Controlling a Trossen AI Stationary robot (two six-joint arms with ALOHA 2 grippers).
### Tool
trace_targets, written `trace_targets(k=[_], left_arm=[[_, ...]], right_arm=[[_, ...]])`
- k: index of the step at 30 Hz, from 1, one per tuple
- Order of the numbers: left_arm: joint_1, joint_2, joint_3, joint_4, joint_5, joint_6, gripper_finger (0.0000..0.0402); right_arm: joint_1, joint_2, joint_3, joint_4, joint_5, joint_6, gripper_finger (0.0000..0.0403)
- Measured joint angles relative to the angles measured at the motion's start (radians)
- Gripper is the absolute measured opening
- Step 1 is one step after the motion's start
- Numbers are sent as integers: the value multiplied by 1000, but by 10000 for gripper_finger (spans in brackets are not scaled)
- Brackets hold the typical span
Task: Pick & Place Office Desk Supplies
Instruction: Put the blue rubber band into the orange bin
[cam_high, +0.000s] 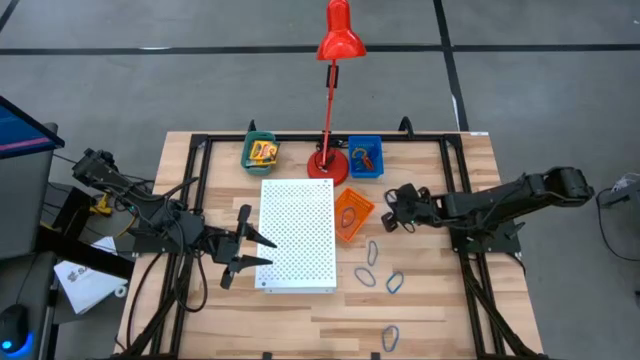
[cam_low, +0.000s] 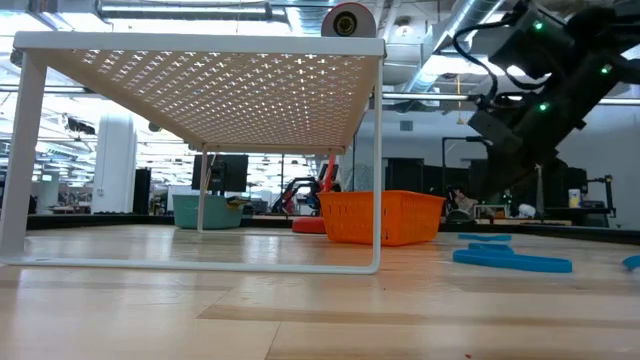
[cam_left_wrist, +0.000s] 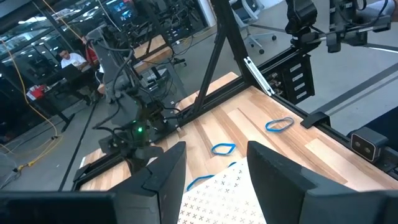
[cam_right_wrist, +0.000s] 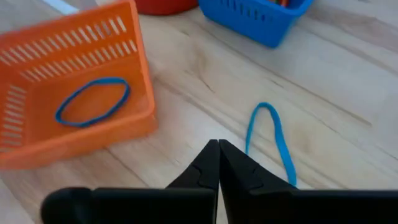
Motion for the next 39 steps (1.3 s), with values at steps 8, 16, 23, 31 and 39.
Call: trace_targets(k=[8,16,23,31,39], left_arm=[[0,0,0,0,0,0,163],[0,0,0,1,0,0,163],[0,0,0,7,0,0,163],[0,0,0,16,0,0,163],[0,0,0,18,0,0,163]], right_arm=[[9,3,0,-195,3,154,96],[-2,3,-52,-109,0,175,214],[-58,3,-116,-28,-15,137,216],[-126,68,-175,166,-58,56,198],[-142,199,-175,274,-21,44,184]])
